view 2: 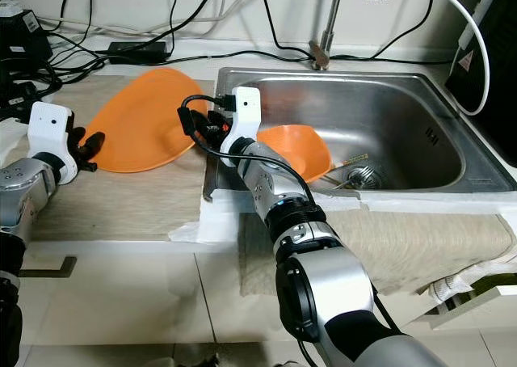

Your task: Kitchen organization

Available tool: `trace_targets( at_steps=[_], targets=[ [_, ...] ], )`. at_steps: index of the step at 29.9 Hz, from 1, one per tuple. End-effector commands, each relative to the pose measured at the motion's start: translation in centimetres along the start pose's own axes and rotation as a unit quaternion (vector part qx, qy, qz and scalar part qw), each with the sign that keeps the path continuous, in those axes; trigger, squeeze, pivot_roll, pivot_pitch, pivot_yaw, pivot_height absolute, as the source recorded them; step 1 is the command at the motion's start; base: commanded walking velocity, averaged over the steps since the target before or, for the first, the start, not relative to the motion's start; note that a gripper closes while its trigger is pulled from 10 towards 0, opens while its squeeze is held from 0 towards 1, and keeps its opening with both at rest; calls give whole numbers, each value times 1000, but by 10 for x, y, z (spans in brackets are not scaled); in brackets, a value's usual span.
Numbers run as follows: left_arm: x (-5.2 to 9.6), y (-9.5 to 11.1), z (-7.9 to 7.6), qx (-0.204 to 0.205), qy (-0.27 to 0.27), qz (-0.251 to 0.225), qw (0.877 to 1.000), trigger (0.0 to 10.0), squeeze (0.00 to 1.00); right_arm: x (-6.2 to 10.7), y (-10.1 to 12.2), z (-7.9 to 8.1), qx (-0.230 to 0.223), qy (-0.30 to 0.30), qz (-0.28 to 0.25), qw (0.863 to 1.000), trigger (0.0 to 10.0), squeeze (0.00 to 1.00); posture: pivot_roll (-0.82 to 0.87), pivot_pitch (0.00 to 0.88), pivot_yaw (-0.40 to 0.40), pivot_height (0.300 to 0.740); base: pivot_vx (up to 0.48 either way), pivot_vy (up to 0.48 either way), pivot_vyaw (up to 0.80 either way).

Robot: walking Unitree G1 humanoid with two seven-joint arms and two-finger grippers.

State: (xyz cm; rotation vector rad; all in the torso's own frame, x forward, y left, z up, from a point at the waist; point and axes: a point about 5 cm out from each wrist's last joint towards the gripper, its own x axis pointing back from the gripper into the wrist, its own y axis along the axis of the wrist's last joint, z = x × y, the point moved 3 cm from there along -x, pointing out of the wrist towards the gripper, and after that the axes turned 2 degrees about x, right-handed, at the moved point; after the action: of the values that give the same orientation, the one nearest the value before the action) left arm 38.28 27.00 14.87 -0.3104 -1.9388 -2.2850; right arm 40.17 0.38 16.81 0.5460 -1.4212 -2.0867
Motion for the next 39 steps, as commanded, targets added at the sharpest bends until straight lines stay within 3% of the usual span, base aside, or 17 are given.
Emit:
trace_targets(
  at_steps=[1,10,16,20,25,32,39],
  targets=[
    [1,-31,-9,10,-15,60,998,10000,0,-5,1,11,-1,14,0,1000,0,0,111,0,-38,740,0,0,0],
    [-1,-24,-10,8,-15,44,999,10000,0,-5,-2,10,-6,15,1,1000,0,0,113,0,-39,740,0,0,0],
    [-3,1,-18,1,-19,-24,1000,10000,0,-2,-6,7,-7,8,5,1000,0,0,113,0,-39,740,0,0,0],
    [-1,33,-28,29,-17,-103,994,10000,0,0,-13,4,2,1,11,1000,0,0,111,0,-39,740,0,0,0],
    [4,39,-30,38,-4,-132,991,10000,0,3,-17,1,16,-5,14,1000,0,0,110,0,-34,740,0,0,0],
    [20,38,-47,89,8,-177,980,10000,0,8,-23,-7,31,-19,19,999,0,0,109,0,-31,740,0,0,0],
    [41,42,-66,106,-3,-212,972,10000,0,8,-14,-11,48,-29,3,998,0,0,116,0,-26,740,0,0,0]
  ],
)
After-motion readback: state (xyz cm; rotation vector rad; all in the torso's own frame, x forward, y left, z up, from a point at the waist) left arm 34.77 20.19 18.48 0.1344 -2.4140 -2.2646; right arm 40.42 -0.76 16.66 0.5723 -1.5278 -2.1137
